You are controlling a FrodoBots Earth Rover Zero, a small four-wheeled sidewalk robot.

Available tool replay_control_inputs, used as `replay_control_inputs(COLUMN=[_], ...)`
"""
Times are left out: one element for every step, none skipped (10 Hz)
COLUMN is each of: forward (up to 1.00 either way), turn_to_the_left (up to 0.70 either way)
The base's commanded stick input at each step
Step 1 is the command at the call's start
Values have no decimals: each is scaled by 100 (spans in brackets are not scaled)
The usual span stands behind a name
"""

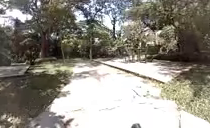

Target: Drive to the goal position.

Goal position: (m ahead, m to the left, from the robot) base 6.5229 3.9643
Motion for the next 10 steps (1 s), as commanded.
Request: replay_control_inputs(forward=[50,50,50,50,50,50,50,50,50,50], turn_to_the_left=[34,2,0,0,0,0,0,0,0,0])
